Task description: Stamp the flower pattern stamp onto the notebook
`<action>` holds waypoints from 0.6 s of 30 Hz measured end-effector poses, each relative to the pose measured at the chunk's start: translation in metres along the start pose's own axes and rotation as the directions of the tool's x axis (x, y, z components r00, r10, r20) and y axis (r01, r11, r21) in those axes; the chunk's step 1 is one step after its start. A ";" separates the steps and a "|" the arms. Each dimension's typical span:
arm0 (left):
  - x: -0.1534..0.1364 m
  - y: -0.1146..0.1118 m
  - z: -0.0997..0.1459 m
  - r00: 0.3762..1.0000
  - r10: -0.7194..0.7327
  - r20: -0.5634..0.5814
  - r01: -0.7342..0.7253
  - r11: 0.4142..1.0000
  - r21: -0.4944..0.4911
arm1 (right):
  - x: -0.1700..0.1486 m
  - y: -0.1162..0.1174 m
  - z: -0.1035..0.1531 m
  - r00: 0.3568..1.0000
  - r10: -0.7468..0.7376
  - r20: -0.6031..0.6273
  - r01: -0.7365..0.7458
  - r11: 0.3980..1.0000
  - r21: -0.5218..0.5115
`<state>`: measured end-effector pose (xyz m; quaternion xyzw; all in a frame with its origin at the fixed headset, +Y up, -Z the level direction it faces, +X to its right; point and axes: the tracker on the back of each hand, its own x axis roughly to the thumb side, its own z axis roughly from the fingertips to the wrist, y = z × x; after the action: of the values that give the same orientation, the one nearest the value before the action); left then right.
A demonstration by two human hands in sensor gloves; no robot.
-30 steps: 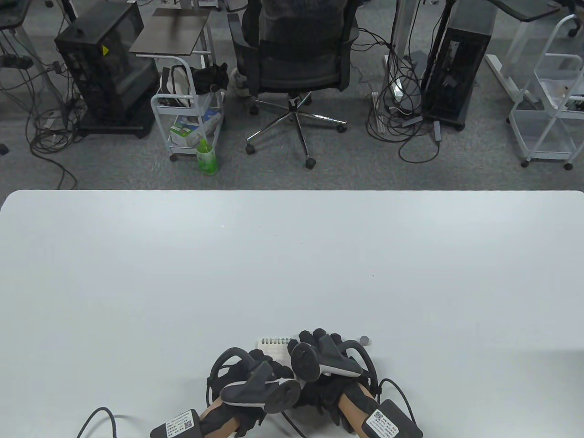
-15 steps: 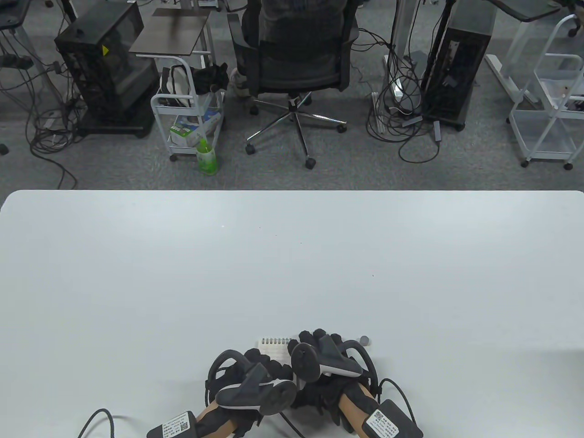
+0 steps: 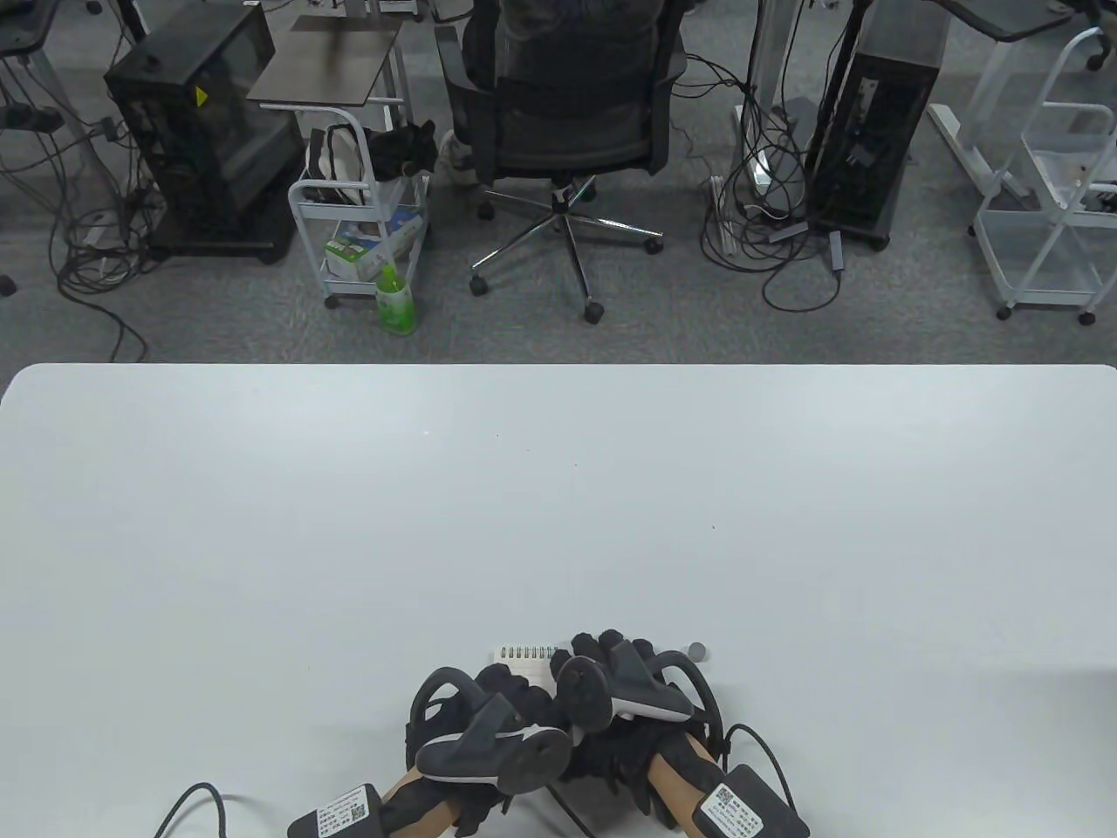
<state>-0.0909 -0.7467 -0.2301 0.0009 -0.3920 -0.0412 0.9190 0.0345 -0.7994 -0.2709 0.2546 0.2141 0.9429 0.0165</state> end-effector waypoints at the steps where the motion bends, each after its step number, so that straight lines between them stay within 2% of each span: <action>1: 0.000 0.000 0.000 1.000 0.000 0.000 0.000 1.000 -0.002 | 0.000 0.000 0.000 1.000 0.000 0.000 0.000 1.000 0.000; 18: 0.008 -0.005 -0.007 0.999 -0.031 0.020 0.031 0.999 -0.012 | 0.000 0.001 0.000 1.000 0.002 0.003 -0.002 1.000 0.000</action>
<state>-0.0806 -0.7525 -0.2293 0.0009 -0.4006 -0.0577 0.9145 0.0348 -0.7998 -0.2706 0.2562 0.2139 0.9425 0.0157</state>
